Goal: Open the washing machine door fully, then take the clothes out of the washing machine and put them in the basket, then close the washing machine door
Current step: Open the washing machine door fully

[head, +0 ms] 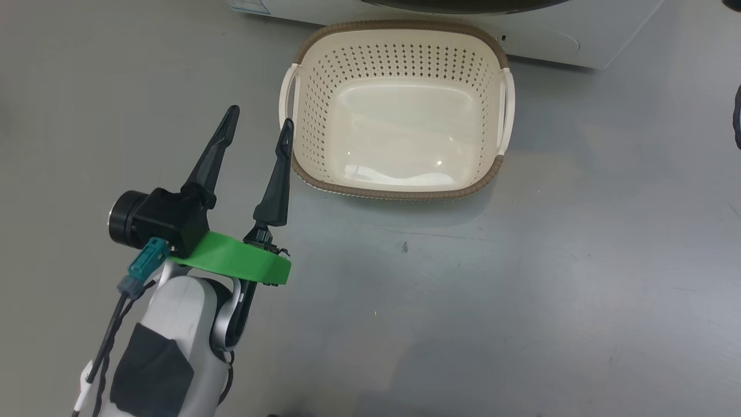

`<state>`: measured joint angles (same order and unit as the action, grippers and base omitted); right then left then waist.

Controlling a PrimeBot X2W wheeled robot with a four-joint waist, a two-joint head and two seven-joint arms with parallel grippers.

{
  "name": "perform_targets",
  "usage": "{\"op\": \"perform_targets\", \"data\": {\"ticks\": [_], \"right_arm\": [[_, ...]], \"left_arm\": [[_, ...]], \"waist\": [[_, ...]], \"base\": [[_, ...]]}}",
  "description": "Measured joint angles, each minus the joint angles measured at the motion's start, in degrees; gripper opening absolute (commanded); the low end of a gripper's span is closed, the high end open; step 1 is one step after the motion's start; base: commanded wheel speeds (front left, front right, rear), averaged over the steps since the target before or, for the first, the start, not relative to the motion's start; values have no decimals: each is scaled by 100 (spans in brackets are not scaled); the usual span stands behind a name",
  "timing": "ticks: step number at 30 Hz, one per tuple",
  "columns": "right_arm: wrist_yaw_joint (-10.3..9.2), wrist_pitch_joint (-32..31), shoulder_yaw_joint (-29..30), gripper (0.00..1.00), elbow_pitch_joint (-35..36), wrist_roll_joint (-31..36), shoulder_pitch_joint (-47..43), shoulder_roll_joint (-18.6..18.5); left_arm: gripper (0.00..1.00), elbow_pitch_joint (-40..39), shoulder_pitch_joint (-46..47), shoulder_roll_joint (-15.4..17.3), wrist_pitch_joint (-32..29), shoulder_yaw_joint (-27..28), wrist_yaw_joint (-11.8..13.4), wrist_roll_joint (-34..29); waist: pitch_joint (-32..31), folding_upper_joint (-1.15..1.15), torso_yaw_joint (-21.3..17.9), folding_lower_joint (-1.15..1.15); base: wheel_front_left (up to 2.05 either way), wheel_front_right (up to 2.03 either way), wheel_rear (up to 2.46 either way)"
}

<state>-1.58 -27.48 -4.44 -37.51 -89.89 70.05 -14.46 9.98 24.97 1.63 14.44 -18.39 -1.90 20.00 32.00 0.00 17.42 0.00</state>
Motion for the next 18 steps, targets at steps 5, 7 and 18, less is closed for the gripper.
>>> {"op": "perform_targets", "data": {"ticks": [5,7,18], "right_arm": [[104,-297,-48,0,-116,-153,-4,0],[144,-410,-75,0,-160,-186,-10,7],[450,-827,-75,0,-269,-443,-227,101]], "left_arm": [[100,44,0,-3,0,11,0,-1],[100,54,0,-3,0,9,0,-3],[100,123,-14,-5,1,-21,1,-88]], "waist": [[-69,0,-50,0],[-105,0,-73,0],[-324,0,-183,0]], "base": [[0,0,0],[0,0,0],[0,0,0]]}}
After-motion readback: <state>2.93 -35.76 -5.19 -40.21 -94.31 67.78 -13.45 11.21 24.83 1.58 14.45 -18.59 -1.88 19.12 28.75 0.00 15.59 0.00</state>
